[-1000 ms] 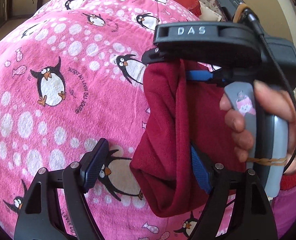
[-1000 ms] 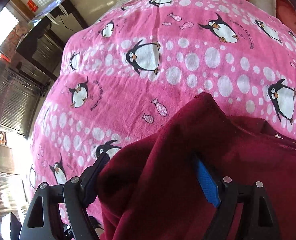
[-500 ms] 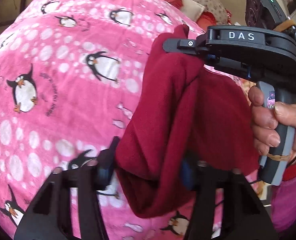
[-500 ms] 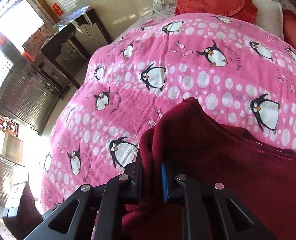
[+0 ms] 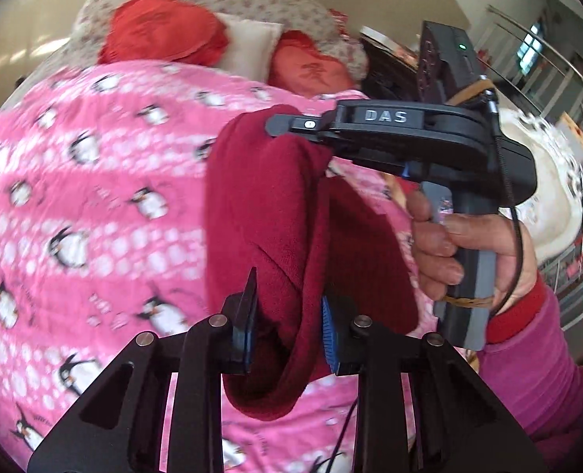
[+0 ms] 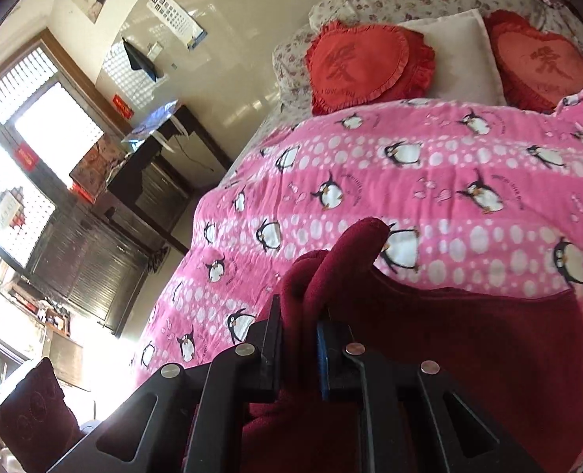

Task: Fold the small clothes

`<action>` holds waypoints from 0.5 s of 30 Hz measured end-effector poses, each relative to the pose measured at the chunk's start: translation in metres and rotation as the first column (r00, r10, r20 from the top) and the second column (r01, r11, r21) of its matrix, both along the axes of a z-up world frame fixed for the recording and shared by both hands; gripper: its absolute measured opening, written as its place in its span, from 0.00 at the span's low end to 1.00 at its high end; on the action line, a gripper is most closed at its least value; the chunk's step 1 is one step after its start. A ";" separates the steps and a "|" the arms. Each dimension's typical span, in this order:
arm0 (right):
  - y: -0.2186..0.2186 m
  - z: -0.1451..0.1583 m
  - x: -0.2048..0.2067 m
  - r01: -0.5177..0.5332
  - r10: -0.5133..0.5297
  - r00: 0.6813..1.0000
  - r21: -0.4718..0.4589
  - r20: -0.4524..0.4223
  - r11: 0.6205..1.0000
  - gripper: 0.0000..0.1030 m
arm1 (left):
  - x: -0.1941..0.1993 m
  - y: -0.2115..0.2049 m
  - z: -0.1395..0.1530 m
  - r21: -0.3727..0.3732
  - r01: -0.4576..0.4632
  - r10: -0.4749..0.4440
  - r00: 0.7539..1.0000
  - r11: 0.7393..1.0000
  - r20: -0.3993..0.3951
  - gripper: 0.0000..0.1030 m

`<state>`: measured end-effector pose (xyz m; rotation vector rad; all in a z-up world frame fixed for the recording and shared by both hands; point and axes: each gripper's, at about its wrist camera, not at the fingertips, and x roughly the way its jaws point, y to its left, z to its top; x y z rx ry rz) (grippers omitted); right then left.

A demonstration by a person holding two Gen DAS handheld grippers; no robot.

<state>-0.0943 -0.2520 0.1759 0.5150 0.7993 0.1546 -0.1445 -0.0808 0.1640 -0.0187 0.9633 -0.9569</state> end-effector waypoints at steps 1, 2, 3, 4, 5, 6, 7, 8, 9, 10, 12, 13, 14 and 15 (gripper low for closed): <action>-0.010 0.003 -0.008 0.019 -0.019 1.000 0.001 0.009 1.000 0.12 | -0.006 -0.017 0.004 0.001 0.039 -0.039 0.999 0.999 0.007 0.24; -0.023 0.005 -0.018 0.044 -0.044 0.999 0.005 0.016 0.999 0.12 | -0.012 -0.028 0.005 0.003 0.062 -0.062 0.998 0.998 0.010 0.24; -0.034 0.006 -0.026 0.064 -0.064 0.998 0.009 0.019 0.998 0.12 | -0.017 -0.042 0.006 0.006 0.091 -0.091 0.996 0.996 0.012 0.24; -0.047 0.006 -0.035 0.087 -0.088 0.996 0.015 0.021 0.996 0.12 | -0.024 -0.057 0.005 0.012 0.122 -0.122 0.992 0.992 0.012 0.24; -0.063 0.006 -0.047 0.114 -0.114 0.993 0.026 0.020 0.993 0.12 | -0.029 -0.072 0.004 0.020 0.152 -0.152 0.988 0.988 0.013 0.24; -0.074 0.005 -0.054 0.133 -0.133 0.991 0.032 0.017 0.991 0.12 | -0.037 -0.088 0.001 0.032 0.181 -0.182 0.983 0.983 0.017 0.24; -0.088 0.001 -0.065 0.162 -0.162 0.987 0.038 0.012 0.986 0.12 | -0.040 -0.100 -0.003 0.041 0.200 -0.201 0.980 0.979 0.017 0.24; -0.097 -0.002 -0.072 0.182 -0.182 0.983 0.040 0.004 0.983 0.12 | -0.045 -0.114 -0.008 0.053 0.223 -0.224 0.974 0.973 0.010 0.24; -0.107 -0.007 -0.078 0.201 -0.201 0.980 0.042 -0.005 0.979 0.12 | -0.048 -0.127 -0.016 0.065 0.243 -0.244 0.970 0.968 -0.001 0.24; -0.116 -0.012 -0.086 0.222 -0.221 0.975 0.044 -0.018 0.974 0.12 | -0.052 -0.139 -0.023 0.078 0.260 -0.260 0.966 0.962 -0.012 0.24; -0.132 -0.025 -0.096 0.263 -0.261 0.964 0.040 -0.047 0.964 0.12 | -0.059 -0.162 -0.040 0.109 0.282 -0.281 0.959 0.953 -0.023 0.24; -0.138 -0.034 -0.100 0.282 -0.280 0.958 0.034 -0.066 0.959 0.12 | -0.060 -0.172 -0.048 0.119 0.288 -0.286 0.958 0.950 -0.035 0.24; -0.144 -0.043 -0.101 0.300 -0.296 0.951 0.033 -0.086 0.953 0.12 | -0.060 -0.180 -0.056 0.128 0.290 -0.286 0.957 0.948 -0.047 0.24; -0.148 -0.052 -0.101 0.310 -0.306 0.946 0.021 -0.106 0.951 0.12 | -0.059 -0.186 -0.063 0.133 0.287 -0.282 0.958 0.948 -0.062 0.24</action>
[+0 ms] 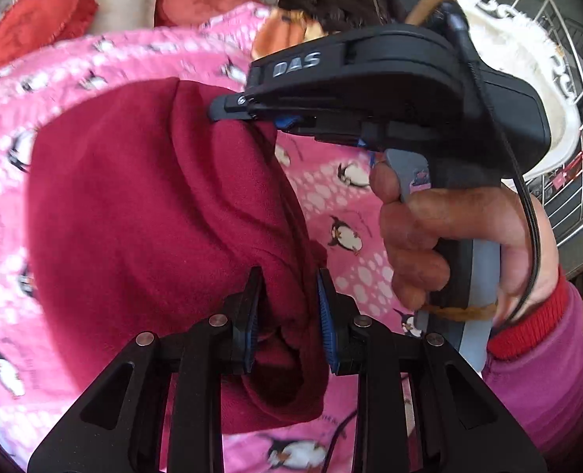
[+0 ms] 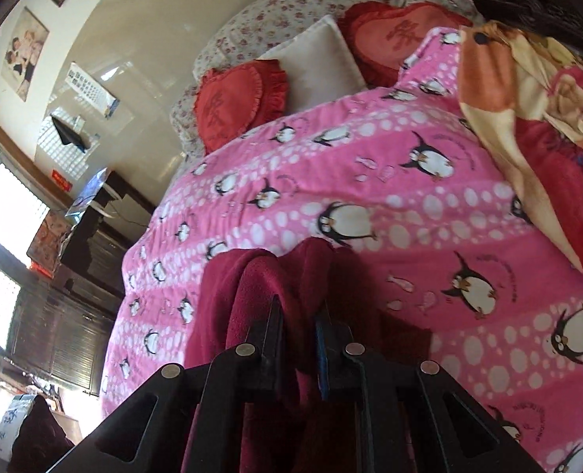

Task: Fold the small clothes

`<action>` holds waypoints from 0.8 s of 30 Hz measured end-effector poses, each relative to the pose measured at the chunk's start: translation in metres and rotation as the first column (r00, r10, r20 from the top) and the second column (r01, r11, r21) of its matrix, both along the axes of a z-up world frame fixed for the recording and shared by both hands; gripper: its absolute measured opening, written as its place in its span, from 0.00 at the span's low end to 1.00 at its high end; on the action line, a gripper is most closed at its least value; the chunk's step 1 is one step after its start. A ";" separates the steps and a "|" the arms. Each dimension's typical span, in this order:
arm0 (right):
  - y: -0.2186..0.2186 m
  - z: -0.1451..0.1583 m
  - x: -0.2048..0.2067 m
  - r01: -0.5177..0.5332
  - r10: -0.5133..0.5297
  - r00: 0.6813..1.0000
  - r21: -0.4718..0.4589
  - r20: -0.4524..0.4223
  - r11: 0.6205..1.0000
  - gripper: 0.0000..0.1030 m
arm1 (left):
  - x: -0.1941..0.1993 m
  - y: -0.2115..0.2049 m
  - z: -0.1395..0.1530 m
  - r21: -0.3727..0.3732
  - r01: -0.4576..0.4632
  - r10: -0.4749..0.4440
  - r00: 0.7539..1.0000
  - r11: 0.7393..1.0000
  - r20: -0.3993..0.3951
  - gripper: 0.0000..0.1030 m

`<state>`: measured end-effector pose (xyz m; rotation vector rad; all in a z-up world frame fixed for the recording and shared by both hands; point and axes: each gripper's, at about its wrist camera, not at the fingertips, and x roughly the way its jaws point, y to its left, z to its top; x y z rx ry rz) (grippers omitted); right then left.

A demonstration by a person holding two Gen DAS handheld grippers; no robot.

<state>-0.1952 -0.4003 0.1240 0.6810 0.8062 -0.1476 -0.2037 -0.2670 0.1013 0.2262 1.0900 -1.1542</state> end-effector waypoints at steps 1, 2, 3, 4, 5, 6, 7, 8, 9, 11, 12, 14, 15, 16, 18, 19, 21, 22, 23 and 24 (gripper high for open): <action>-0.002 -0.009 0.003 0.006 -0.006 1.000 -0.014 -0.028 1.000 0.12 | 0.001 -0.005 -0.005 0.005 -0.006 0.006 1.000 1.000 -0.011 0.24; -0.005 -0.020 0.006 0.018 -0.019 0.998 -0.016 -0.055 1.000 0.12 | 0.003 -0.008 -0.007 0.007 -0.010 0.010 1.000 1.000 -0.016 0.24; -0.009 -0.027 0.006 0.033 -0.032 0.998 0.004 -0.059 0.999 0.12 | 0.004 -0.009 -0.006 0.006 -0.012 0.013 1.000 1.000 -0.021 0.26; -0.013 -0.032 0.004 0.049 -0.047 0.997 0.034 -0.058 0.998 0.13 | 0.004 -0.007 -0.004 0.006 -0.012 0.012 1.000 1.000 -0.023 0.30; -0.018 -0.032 -0.001 0.069 -0.066 0.997 0.069 -0.049 0.995 0.19 | 0.006 -0.004 0.000 0.007 -0.008 0.008 1.000 1.000 -0.025 0.33; -0.021 -0.028 -0.006 0.090 -0.087 0.995 0.082 -0.042 0.993 0.24 | 0.006 0.002 0.007 0.005 0.007 -0.006 0.999 1.000 -0.033 0.40; -0.023 -0.020 -0.014 0.111 -0.109 0.994 0.076 -0.028 0.991 0.34 | 0.007 0.008 0.012 0.004 0.009 -0.009 0.999 1.000 -0.037 0.47; -0.022 -0.011 -0.020 0.112 -0.111 0.994 0.066 -0.018 0.991 0.40 | 0.010 0.017 0.018 0.001 0.005 -0.005 0.999 1.000 -0.040 0.49; -0.020 -0.001 -0.026 0.101 -0.101 0.995 0.054 -0.005 0.993 0.41 | 0.013 0.030 0.026 -0.010 -0.003 0.003 0.999 1.000 -0.036 0.51; -0.008 0.019 -0.039 0.055 -0.055 0.998 0.024 0.019 0.998 0.43 | 0.017 0.052 0.035 -0.024 -0.016 0.016 1.000 1.000 -0.003 0.52; 0.001 0.028 -0.045 0.026 -0.026 0.999 0.002 0.022 1.000 0.45 | 0.020 0.066 0.040 -0.016 -0.039 0.040 0.998 0.999 0.040 0.53; 0.022 0.038 -0.055 -0.034 0.035 0.999 -0.050 0.008 0.998 0.50 | 0.021 0.083 0.039 0.010 -0.090 0.088 0.989 0.996 0.121 0.53; 0.030 0.039 -0.058 -0.055 0.055 0.998 -0.064 -0.001 0.996 0.50 | 0.025 0.091 0.035 0.034 -0.123 0.116 0.980 0.992 0.163 0.53; 0.040 0.037 -0.059 -0.076 0.075 0.997 -0.070 -0.015 0.995 0.50 | 0.028 0.094 0.030 0.058 -0.144 0.132 0.976 0.988 0.176 0.53; 0.054 0.023 -0.061 -0.103 0.099 0.993 -0.056 -0.067 0.993 0.50 | 0.032 0.100 0.015 0.103 -0.190 0.170 0.969 0.976 0.177 0.53; 0.060 0.015 -0.061 -0.112 0.107 0.990 -0.052 -0.094 0.992 0.50 | 0.033 0.101 0.009 0.111 -0.204 0.183 0.968 0.973 0.169 0.53; 0.074 0.001 -0.064 -0.158 0.142 0.980 -0.112 -0.137 0.981 0.33 | 0.031 0.101 -0.002 0.122 -0.209 0.191 0.971 0.970 0.142 0.53; 0.081 -0.001 -0.064 -0.189 0.159 0.972 -0.177 -0.171 0.966 0.16 | 0.032 0.106 -0.003 0.120 -0.208 0.192 0.972 0.971 0.134 0.53; 0.086 -0.002 -0.068 -0.208 0.167 0.968 -0.224 -0.187 0.952 0.15 | 0.030 0.106 -0.005 0.116 -0.205 0.190 0.973 0.972 0.129 0.53; 0.084 -0.002 -0.073 -0.208 0.171 0.970 -0.220 -0.175 0.953 0.14 | 0.027 0.105 -0.007 0.112 -0.198 0.183 0.974 0.974 0.131 0.53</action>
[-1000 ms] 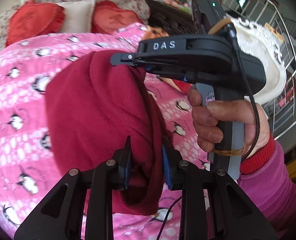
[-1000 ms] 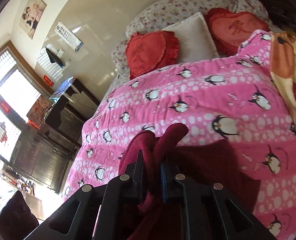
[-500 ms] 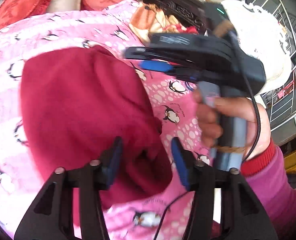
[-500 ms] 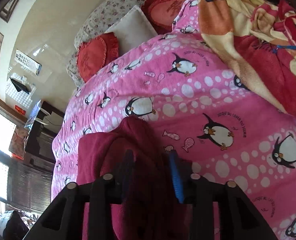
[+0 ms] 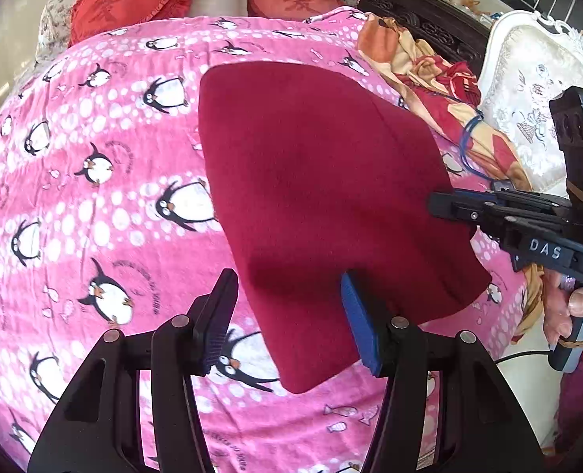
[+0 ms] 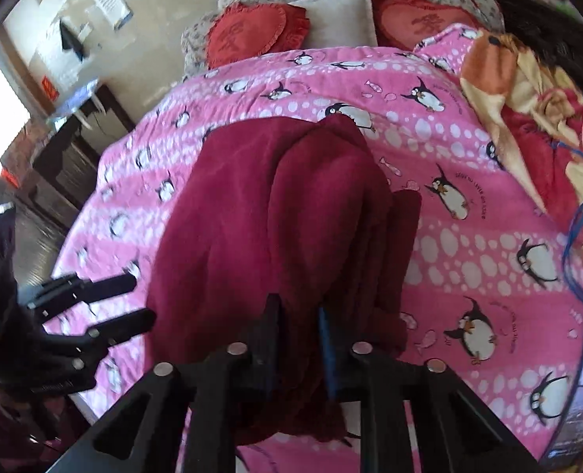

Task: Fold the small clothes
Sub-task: 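Lay the folded bundle flat on the duvet and open both grippers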

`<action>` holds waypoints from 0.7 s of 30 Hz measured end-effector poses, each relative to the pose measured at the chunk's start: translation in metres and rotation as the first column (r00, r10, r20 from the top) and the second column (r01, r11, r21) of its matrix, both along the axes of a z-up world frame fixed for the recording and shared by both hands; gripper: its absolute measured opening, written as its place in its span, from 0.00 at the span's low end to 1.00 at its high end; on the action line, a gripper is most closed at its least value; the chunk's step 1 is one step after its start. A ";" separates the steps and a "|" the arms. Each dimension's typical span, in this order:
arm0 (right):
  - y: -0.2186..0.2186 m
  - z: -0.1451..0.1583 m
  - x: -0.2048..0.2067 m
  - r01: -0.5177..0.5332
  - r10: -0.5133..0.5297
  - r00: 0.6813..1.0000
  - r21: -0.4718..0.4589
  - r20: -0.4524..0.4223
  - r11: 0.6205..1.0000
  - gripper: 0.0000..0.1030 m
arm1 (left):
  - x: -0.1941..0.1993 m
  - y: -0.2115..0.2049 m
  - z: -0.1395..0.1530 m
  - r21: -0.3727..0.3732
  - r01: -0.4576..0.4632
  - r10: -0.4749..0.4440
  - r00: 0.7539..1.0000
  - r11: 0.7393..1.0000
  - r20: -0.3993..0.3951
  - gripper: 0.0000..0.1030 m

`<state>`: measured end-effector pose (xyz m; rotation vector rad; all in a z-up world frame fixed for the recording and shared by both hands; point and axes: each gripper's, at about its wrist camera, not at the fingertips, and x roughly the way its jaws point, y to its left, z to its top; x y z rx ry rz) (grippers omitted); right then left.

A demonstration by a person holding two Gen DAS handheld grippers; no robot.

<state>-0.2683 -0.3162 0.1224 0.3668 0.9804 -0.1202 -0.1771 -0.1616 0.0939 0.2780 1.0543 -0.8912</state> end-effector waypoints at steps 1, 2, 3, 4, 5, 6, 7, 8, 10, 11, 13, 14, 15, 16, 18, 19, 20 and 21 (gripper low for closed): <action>-0.005 -0.002 -0.005 0.013 -0.013 1.000 0.011 0.000 1.000 0.13 | -0.002 -0.001 -0.003 -0.002 0.011 -0.011 1.000 1.000 0.004 0.53; -0.010 -0.007 -0.008 0.030 -0.031 0.999 -0.010 -0.018 0.999 0.13 | -0.004 0.000 -0.005 -0.005 0.021 -0.021 1.000 1.000 0.003 0.53; -0.014 -0.014 -0.008 0.048 -0.049 0.998 -0.028 -0.038 0.998 0.13 | -0.004 -0.003 -0.009 -0.008 0.029 -0.029 1.000 1.000 -0.006 0.53; -0.018 -0.023 -0.009 0.063 -0.063 0.997 -0.015 -0.054 0.998 0.13 | -0.005 -0.004 -0.012 -0.003 0.026 -0.026 1.000 1.000 -0.010 0.53; -0.021 -0.028 -0.009 0.074 -0.073 0.996 0.013 -0.056 0.997 0.13 | -0.004 -0.005 -0.013 0.007 0.017 -0.017 1.000 1.000 -0.010 0.53; -0.023 -0.026 -0.011 0.078 -0.077 0.996 0.023 -0.046 0.997 0.13 | -0.006 -0.006 -0.012 0.009 0.011 -0.011 1.000 1.000 -0.008 0.53; -0.023 -0.021 -0.013 0.080 -0.079 0.996 0.029 -0.035 0.996 0.13 | -0.006 -0.005 -0.009 0.009 0.011 -0.011 1.000 1.000 -0.005 0.53; -0.022 -0.014 -0.015 0.076 -0.076 0.997 0.032 -0.018 0.997 0.13 | -0.006 -0.004 -0.006 0.005 0.012 -0.012 1.000 1.000 -0.001 0.53; -0.019 -0.001 -0.020 0.073 -0.073 0.997 0.022 0.005 0.997 0.25 | -0.004 0.002 0.005 -0.016 0.000 0.000 1.000 1.000 0.019 0.53; -0.019 0.004 -0.021 0.080 -0.080 0.997 0.008 0.013 0.997 0.43 | -0.001 0.005 0.009 -0.031 -0.013 0.014 1.000 0.999 0.022 0.53; -0.020 0.009 -0.024 0.094 -0.095 0.994 0.012 0.051 0.995 0.62 | 0.006 0.007 0.012 -0.059 -0.036 0.037 0.999 0.998 0.002 0.57; -0.022 0.009 -0.024 0.107 -0.110 0.991 0.039 0.070 0.993 0.66 | 0.011 0.008 0.011 -0.069 -0.052 0.051 0.999 0.996 -0.015 0.61; -0.026 0.006 -0.024 0.128 -0.133 0.988 0.070 0.079 0.989 0.67 | 0.017 0.008 0.009 -0.078 -0.071 0.069 0.997 0.994 -0.036 0.67; -0.031 0.000 -0.022 0.149 -0.159 0.984 0.113 0.085 0.982 0.68 | 0.022 0.009 0.006 -0.093 -0.090 0.085 0.995 0.992 -0.056 0.67; -0.037 -0.012 -0.011 0.163 -0.181 0.980 0.183 0.087 0.969 0.74 | 0.034 0.009 -0.004 -0.116 -0.134 0.120 0.986 0.984 -0.115 0.67; -0.041 -0.023 -0.005 0.177 -0.193 0.979 0.214 0.058 0.961 0.74 | 0.040 0.009 -0.009 -0.116 -0.153 0.136 0.980 0.981 -0.144 0.67; -0.040 -0.028 0.000 0.181 -0.194 0.980 0.224 0.037 0.958 0.74 | 0.045 0.008 -0.014 -0.123 -0.167 0.144 0.974 0.978 -0.174 0.68; -0.040 -0.032 0.003 0.178 -0.190 0.981 0.224 0.035 0.958 0.75 | 0.050 0.006 -0.021 -0.140 -0.174 0.143 0.967 0.975 -0.209 0.71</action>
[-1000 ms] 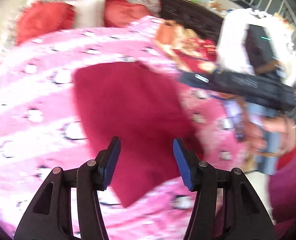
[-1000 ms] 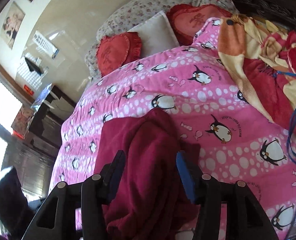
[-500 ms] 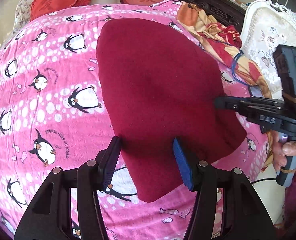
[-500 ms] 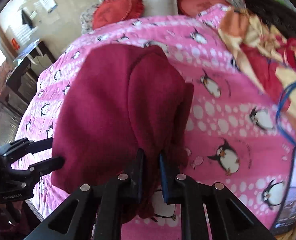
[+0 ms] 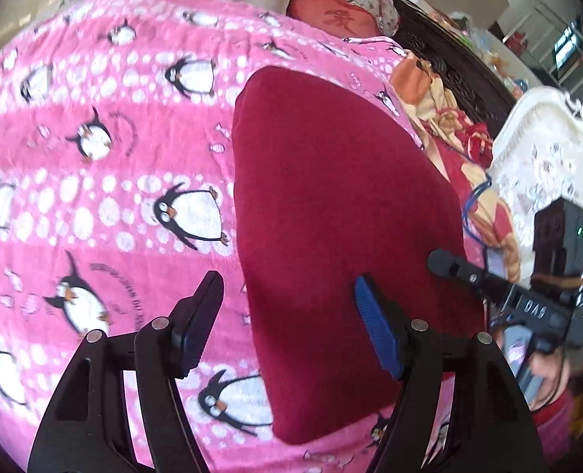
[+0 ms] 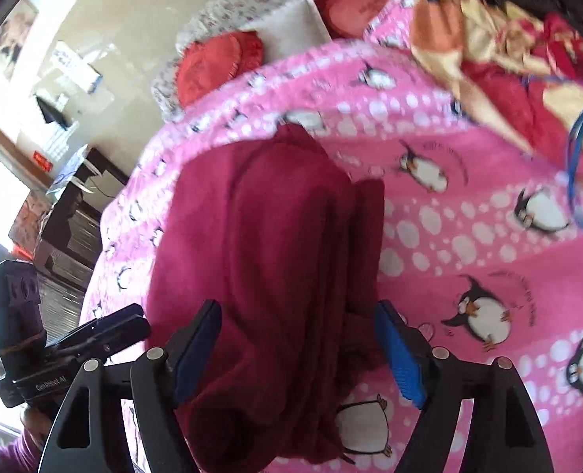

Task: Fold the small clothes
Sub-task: 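Lay the folded bundle flat on the duvet and open both grippers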

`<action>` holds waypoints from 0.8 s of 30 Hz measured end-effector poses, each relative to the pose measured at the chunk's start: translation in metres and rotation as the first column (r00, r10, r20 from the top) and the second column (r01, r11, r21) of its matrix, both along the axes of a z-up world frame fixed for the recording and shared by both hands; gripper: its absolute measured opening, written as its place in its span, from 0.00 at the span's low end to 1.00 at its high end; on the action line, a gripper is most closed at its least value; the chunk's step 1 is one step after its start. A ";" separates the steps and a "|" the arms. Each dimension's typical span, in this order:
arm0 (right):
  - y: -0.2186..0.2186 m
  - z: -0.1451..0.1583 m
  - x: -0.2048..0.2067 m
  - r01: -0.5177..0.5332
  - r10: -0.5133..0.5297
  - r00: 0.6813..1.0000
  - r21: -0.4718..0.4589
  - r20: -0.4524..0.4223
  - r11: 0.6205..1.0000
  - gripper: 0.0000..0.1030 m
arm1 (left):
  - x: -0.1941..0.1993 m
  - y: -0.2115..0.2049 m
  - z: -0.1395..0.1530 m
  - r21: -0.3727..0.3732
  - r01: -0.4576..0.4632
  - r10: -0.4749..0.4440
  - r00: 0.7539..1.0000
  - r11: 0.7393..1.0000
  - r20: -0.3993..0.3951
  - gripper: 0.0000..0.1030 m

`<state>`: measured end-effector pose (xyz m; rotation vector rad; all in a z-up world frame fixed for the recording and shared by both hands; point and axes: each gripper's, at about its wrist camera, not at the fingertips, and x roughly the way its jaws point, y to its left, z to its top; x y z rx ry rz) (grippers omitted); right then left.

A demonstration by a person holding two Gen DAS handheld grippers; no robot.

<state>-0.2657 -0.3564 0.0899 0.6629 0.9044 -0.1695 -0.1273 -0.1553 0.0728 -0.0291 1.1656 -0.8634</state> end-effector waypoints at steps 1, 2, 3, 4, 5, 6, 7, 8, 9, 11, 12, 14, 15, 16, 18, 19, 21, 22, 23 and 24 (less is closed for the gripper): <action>0.000 -0.002 0.002 -0.004 0.004 1.000 -0.010 0.011 1.000 0.76 | 0.003 -0.002 -0.005 -0.012 -0.004 0.003 1.000 1.000 -0.022 0.74; 0.000 -0.004 0.005 -0.013 0.014 1.000 -0.016 0.028 1.000 0.76 | 0.007 -0.004 -0.011 -0.025 -0.012 0.011 0.999 1.000 -0.052 0.74; -0.001 -0.006 0.008 -0.023 0.023 0.999 -0.005 0.034 1.000 0.76 | 0.009 -0.006 -0.015 -0.043 -0.014 0.010 0.997 0.999 -0.077 0.74; -0.003 -0.009 0.010 -0.026 0.025 0.999 0.014 0.035 1.000 0.76 | 0.010 -0.008 -0.019 -0.063 -0.010 0.004 0.995 0.998 -0.098 0.74; -0.004 -0.012 0.012 -0.022 0.020 0.999 0.035 0.039 0.999 0.72 | 0.012 -0.011 -0.022 -0.078 -0.007 -0.002 0.993 0.997 -0.121 0.74; -0.005 -0.014 0.013 -0.025 0.023 0.999 0.050 0.040 0.998 0.68 | 0.012 -0.014 -0.025 -0.084 -0.003 -0.009 0.990 0.996 -0.139 0.74; -0.005 -0.014 0.015 -0.034 0.032 0.999 0.052 0.041 0.998 0.58 | 0.011 -0.017 -0.026 -0.089 0.006 -0.020 0.988 0.996 -0.150 0.72; -0.003 -0.011 0.015 -0.044 0.043 0.998 0.044 0.044 0.998 0.50 | 0.010 -0.018 -0.023 -0.086 0.009 -0.021 0.990 0.996 -0.137 0.70; -0.001 -0.007 0.015 -0.049 0.047 0.998 0.037 0.048 0.998 0.46 | 0.008 -0.018 -0.018 -0.083 0.022 -0.032 0.992 0.996 -0.119 0.65; 0.005 0.003 0.012 -0.056 0.055 0.996 0.016 0.066 0.998 0.37 | 0.006 -0.014 -0.009 -0.092 0.043 -0.052 0.993 0.995 -0.105 0.55; 0.008 0.008 0.013 -0.064 0.063 0.995 0.011 0.076 0.998 0.36 | 0.007 -0.008 -0.001 -0.107 0.052 -0.064 0.992 0.993 -0.109 0.49; 0.015 0.022 0.012 -0.082 0.080 0.991 0.011 0.108 0.997 0.34 | 0.009 0.002 0.011 -0.135 0.061 -0.078 0.990 0.989 -0.120 0.48; 0.017 0.025 0.011 -0.092 0.089 0.988 0.018 0.123 0.996 0.34 | 0.009 0.010 0.022 -0.132 0.062 -0.075 0.993 0.989 -0.096 0.48; 0.020 0.030 0.013 -0.113 0.106 0.984 0.037 0.141 0.993 0.34 | 0.010 0.017 0.030 -0.123 0.066 -0.075 0.995 0.990 -0.068 0.49; 0.031 0.035 0.019 -0.151 0.137 0.976 0.076 0.167 0.986 0.33 | 0.012 0.036 0.044 -0.099 0.068 -0.071 0.997 0.993 -0.031 0.49; 0.036 0.035 0.023 -0.167 0.150 0.974 0.088 0.171 0.982 0.33 | 0.014 0.046 0.047 -0.084 0.060 -0.062 0.998 0.995 -0.025 0.49; 0.054 0.033 0.034 -0.217 0.199 0.965 0.089 0.173 0.972 0.33 | 0.019 0.067 0.046 -0.044 0.037 -0.038 0.999 0.998 -0.015 0.49; 0.063 0.030 0.040 -0.232 0.215 0.962 0.088 0.166 0.969 0.33 | 0.019 0.074 0.042 -0.025 0.025 -0.025 1.000 0.999 -0.012 0.49; 0.071 0.022 0.049 -0.236 0.219 0.964 0.104 0.150 0.966 0.35 | 0.021 0.081 0.034 0.007 0.004 -0.004 1.000 1.000 -0.011 0.49; 0.076 0.014 0.057 -0.229 0.214 0.969 0.123 0.124 0.966 0.36 | 0.023 0.086 0.026 0.040 -0.016 0.016 1.000 0.999 -0.016 0.49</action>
